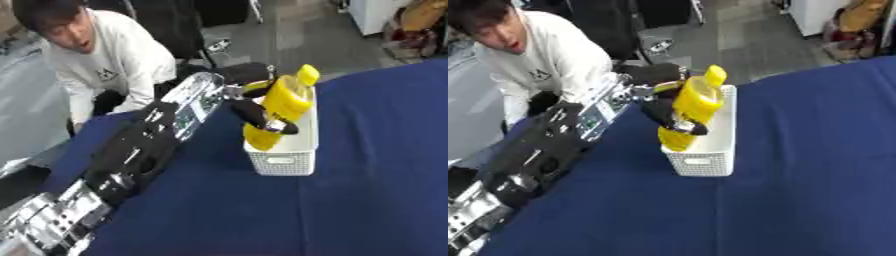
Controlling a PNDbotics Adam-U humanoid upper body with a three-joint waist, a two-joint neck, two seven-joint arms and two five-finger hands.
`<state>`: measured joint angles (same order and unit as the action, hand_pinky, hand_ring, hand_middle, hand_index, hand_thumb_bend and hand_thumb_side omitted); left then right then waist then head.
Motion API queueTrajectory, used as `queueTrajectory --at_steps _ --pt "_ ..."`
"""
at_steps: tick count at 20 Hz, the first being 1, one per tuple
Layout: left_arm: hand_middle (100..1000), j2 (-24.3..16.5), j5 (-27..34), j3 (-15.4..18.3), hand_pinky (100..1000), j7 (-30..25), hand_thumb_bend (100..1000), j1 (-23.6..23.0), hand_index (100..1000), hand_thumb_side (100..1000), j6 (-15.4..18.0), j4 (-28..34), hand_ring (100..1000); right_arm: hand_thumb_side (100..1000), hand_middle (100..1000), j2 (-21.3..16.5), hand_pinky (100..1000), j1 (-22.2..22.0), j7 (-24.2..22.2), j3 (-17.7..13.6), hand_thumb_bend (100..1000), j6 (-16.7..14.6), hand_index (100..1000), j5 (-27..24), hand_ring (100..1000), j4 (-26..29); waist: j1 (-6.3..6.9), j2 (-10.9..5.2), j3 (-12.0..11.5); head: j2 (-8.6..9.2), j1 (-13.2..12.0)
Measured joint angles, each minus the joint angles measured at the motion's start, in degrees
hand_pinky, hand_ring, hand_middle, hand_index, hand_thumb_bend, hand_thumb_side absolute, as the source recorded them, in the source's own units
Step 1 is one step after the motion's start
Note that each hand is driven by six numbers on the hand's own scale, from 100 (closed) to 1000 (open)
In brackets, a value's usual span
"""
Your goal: Pick up objects on the table and place them in the box.
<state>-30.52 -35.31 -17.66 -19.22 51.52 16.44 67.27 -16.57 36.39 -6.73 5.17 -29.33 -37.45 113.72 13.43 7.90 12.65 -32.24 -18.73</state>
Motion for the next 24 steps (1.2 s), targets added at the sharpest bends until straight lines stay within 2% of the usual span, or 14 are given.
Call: queueTrajectory --at_steps 2,6,14,15,16,17,18,19,21,23,24 --pt "305 0.0 0.65 0.0 113 0.24 161 -0.06 445 798 -0.25 -0.26 310 1000 321 0.02 235 0.3 -0.02 0.0 100 0.0 440 -0.13 273 0.0 0.0 0.32 0.19 0.21 0.0" --pt "354 0.0 -0.18 0.15 147 1.02 167 -0.36 458 802 -0.98 -0.77 344 1000 321 0.38 236 0.47 -0.05 0.01 100 0.01 440 -0.21 273 0.0 0.01 0.71 0.32 0.3 0.0" --pt "413 -0.15 -2.52 1.73 149 6.09 167 -0.54 485 800 -1.96 -1.53 332 1000 321 1.0 237 1.73 -0.46 0.31 100 0.08 440 -0.38 273 0.0 0.01 2.76 1.29 2.5 -0.28" --pt "472 -0.16 -2.57 1.85 211 7.14 161 -0.53 571 848 -2.17 -1.56 380 1000 321 1.01 237 2.0 -0.52 0.31 100 0.02 440 -0.46 273 0.0 0.01 3.03 1.43 2.76 -0.45" --pt "554 -0.16 -2.63 1.85 313 7.83 195 -0.53 664 943 -2.41 -1.81 474 1000 321 1.02 238 2.13 -0.56 0.31 100 -0.01 440 -0.51 273 0.0 0.01 3.18 1.53 2.83 -0.5" --pt "689 -0.17 -2.74 1.84 483 8.05 249 -0.53 767 1000 -2.65 -2.14 631 1000 321 1.03 238 2.33 -0.59 0.31 100 -0.02 440 -0.53 273 0.0 0.01 3.26 1.59 2.95 -0.61" --pt "606 -0.17 -2.88 1.78 374 7.71 216 -0.53 709 1000 -2.97 -2.57 534 1000 321 1.03 238 2.39 -0.64 0.31 100 0.0 440 -0.55 273 0.0 0.01 3.33 1.64 3.05 -0.72" --pt "906 -0.17 -3.09 1.76 809 6.9 414 -0.53 924 1000 -3.32 -2.98 890 1000 321 1.03 238 2.39 -0.72 0.31 100 0.0 440 -0.62 273 0.0 0.01 3.41 1.65 3.08 -0.89" --pt "1000 -0.17 -3.8 1.69 976 4.11 494 -0.53 999 1000 -4.0 -3.73 1000 1000 321 1.05 237 2.41 -0.83 0.31 100 0.07 440 -0.66 273 0.0 0.01 3.45 1.66 3.21 -0.94" --pt "1000 -0.17 -4.12 1.71 1000 1.2 522 -0.53 1000 1000 -4.22 -3.96 1000 1000 321 1.05 238 2.43 -0.87 0.31 100 0.1 440 -0.67 273 0.0 0.01 3.45 1.66 3.21 -0.94" --pt "1000 -0.17 -4.08 1.75 1000 0.1 577 -0.53 1000 1000 -4.21 -3.95 1000 1000 321 1.05 237 2.49 -0.88 0.31 100 0.1 440 -0.67 273 0.0 0.01 3.45 1.66 3.21 -0.94"
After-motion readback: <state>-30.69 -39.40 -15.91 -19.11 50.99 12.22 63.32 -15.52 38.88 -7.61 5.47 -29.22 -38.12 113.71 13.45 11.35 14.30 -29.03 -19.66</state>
